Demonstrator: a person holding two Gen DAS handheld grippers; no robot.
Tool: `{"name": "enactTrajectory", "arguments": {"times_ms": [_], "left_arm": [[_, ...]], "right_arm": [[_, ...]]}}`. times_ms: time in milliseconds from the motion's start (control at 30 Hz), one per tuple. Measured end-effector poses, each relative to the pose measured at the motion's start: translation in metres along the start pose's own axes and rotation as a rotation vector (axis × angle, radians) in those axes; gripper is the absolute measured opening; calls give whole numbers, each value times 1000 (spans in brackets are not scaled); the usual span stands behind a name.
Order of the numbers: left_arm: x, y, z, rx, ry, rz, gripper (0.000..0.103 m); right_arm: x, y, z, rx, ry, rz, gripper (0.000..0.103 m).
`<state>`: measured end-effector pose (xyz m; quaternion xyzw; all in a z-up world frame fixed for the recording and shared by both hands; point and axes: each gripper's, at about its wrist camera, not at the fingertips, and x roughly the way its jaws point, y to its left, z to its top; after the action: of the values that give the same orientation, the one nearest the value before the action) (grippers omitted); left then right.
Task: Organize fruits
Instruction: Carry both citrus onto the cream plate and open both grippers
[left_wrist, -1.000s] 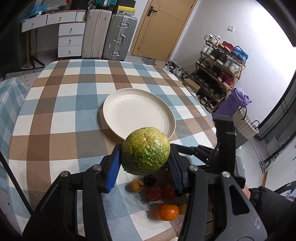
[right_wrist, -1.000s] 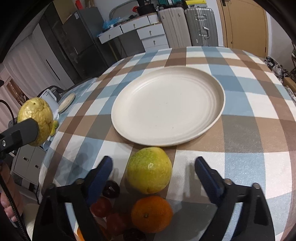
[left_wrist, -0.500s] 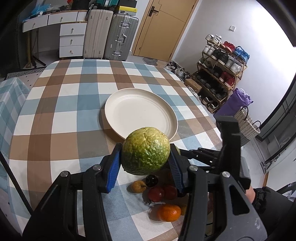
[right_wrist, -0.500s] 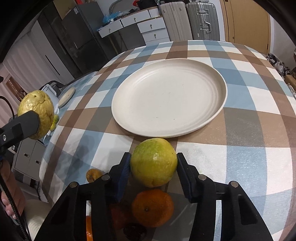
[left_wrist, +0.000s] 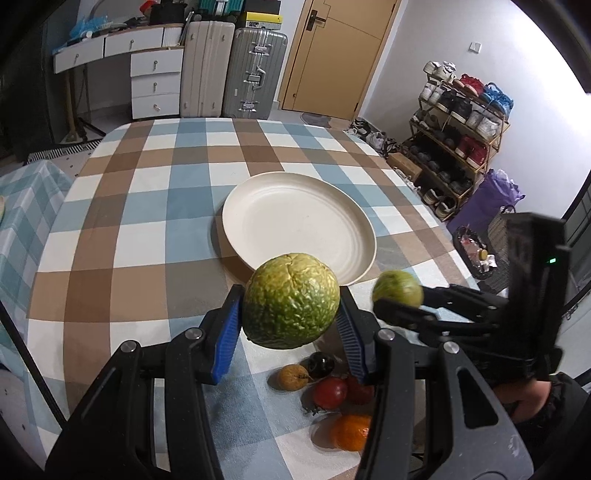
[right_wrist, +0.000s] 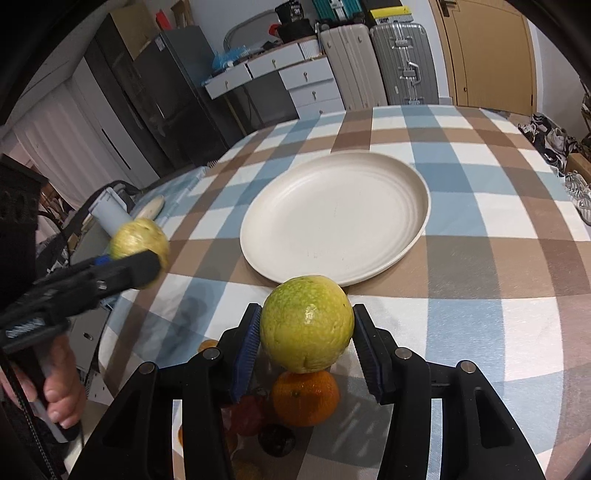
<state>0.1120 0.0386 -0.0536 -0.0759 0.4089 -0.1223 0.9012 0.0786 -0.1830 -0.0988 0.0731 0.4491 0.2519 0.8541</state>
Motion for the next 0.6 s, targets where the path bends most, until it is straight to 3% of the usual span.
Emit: {"name": "enactTrajectory", "arguments": {"times_ms": [367,600], "left_arm": [[11,-12,7,-22,-14,43,46],[19,-22,32,-11,-21,57,46]], "right_arm": [[-36,-4,5,27,-89,34,50],[-48,-6,17,21,-109,50,50]]}}
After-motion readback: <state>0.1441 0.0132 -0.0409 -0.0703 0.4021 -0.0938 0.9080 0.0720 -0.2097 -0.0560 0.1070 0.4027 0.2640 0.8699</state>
